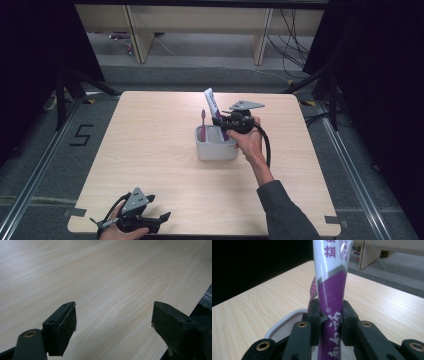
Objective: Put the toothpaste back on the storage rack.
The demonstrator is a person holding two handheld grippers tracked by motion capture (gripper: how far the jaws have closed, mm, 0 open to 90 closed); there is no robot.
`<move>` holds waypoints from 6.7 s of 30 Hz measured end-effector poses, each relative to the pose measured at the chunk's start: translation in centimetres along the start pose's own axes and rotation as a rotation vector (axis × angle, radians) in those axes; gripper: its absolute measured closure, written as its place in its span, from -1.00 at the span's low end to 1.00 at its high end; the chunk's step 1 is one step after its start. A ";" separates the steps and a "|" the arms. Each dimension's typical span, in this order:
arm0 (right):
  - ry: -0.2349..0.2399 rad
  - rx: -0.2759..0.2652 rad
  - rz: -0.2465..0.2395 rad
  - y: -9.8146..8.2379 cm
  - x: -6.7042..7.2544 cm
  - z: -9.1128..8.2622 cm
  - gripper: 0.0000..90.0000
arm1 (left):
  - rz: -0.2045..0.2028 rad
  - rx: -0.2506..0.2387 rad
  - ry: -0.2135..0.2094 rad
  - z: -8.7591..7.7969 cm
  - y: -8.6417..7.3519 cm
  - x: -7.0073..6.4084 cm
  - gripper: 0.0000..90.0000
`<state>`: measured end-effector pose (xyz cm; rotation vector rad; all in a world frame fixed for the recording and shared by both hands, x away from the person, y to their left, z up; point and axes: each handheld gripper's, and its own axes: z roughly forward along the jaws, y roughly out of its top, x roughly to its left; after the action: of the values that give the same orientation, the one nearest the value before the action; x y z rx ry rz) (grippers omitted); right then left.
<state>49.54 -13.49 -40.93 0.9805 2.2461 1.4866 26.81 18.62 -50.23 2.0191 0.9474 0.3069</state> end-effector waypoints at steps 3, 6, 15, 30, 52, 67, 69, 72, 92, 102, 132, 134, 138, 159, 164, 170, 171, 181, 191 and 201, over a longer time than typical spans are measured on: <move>-0.004 0.006 -0.008 -0.1 0.1 0.0 0.66 | 0.008 0.012 -0.002 -0.1 0.1 0.0 -0.57; -0.010 0.017 0.005 -0.2 0.2 0.0 0.66 | 0.009 0.013 -0.002 0.0 0.0 0.0 -0.57; -0.016 0.038 -0.018 -0.6 0.1 0.1 0.65 | 0.002 0.018 0.000 -0.1 0.1 0.0 -0.57; -0.032 0.070 -0.033 -1.2 0.2 0.2 0.65 | 0.018 0.019 -0.007 -0.1 0.0 0.0 -0.57; -0.072 0.108 -0.114 -1.7 0.6 0.0 0.62 | 0.011 0.009 -0.008 0.1 0.0 -0.1 -0.57; -0.070 0.107 -0.098 -2.0 0.7 -0.5 0.52 | 0.010 0.010 -0.008 0.1 -0.1 -0.1 -0.57; -0.056 0.075 -0.083 -1.7 0.9 -1.0 0.58 | 0.011 0.010 -0.008 0.1 -0.1 -0.1 -0.57; -0.064 0.071 -0.096 -1.3 1.0 -1.6 0.45 | 0.008 0.016 -0.004 0.0 0.0 -0.2 -0.57; -0.070 0.028 -0.039 -3.7 0.5 -6.8 0.05 | 0.030 0.037 -0.005 0.0 0.0 -0.1 -0.57; -0.076 0.048 -0.004 -4.8 0.9 -7.4 -0.15 | 0.007 0.018 -0.004 -0.1 0.0 -0.2 -0.57; -0.152 0.129 0.086 -9.9 1.4 -11.9 -0.54 | 0.001 0.011 0.004 -0.1 0.0 -0.2 -0.57; -0.147 0.125 0.090 -10.3 1.5 -11.9 -0.54 | 0.008 0.018 0.005 -0.1 0.0 -0.2 -0.57; -0.149 0.139 0.108 -11.3 1.9 -11.8 -0.55 | 0.028 0.034 0.015 -0.2 0.0 0.0 -0.57; -0.131 0.192 0.105 -14.2 3.2 -12.1 -0.56 | 0.032 0.037 0.015 -0.2 0.0 0.1 -0.57; -0.120 0.195 0.086 -14.4 3.4 -12.5 -0.56 | 0.036 0.040 0.016 -0.2 0.0 0.1 -0.57; -0.105 0.200 0.105 -15.2 4.0 -12.8 -0.58 | 0.017 0.026 0.007 -0.2 0.0 -0.1 -0.57; -0.109 0.207 0.105 -15.3 4.0 -13.0 -0.58 | 0.034 0.039 0.013 -0.3 0.0 0.1 -0.57; -0.091 0.231 0.081 -16.4 4.3 -13.6 -0.58 | 0.009 0.020 0.003 -0.1 0.0 -0.2 -0.58; -0.123 0.271 0.072 -17.3 5.3 -14.3 -0.58 | 0.029 0.030 0.004 -0.2 -0.1 -0.1 -0.58; -0.110 0.281 0.050 -17.8 6.1 -14.9 -0.59 | 0.034 0.031 0.007 -0.2 -0.1 -0.1 -0.58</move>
<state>29.83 -24.21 -49.49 1.1747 2.4078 1.1234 26.62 18.72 -50.15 2.0653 0.9273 0.3197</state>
